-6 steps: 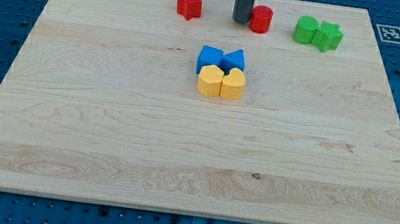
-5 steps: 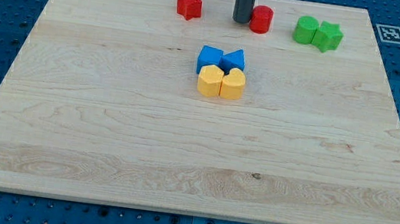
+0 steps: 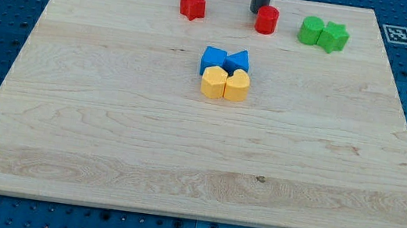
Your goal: Push the red circle closer to the green circle
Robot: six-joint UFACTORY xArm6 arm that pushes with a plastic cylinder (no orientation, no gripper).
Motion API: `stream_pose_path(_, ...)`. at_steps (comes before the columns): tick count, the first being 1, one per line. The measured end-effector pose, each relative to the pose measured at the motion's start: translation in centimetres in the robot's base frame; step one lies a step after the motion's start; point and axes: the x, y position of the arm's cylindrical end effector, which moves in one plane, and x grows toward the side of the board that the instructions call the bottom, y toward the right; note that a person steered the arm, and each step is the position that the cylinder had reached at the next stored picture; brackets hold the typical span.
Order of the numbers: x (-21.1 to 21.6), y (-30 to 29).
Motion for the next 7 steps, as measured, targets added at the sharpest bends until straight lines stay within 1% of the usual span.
stream_pose_path(2, 3.7, 0.5)
stream_pose_path(3, 3.7, 0.5)
stream_pose_path(4, 3.7, -2.3)
stream_pose_path(5, 5.1, -2.0)
stream_pose_path(6, 7.8, 1.6)
stream_pose_path(7, 8.9, 3.1)
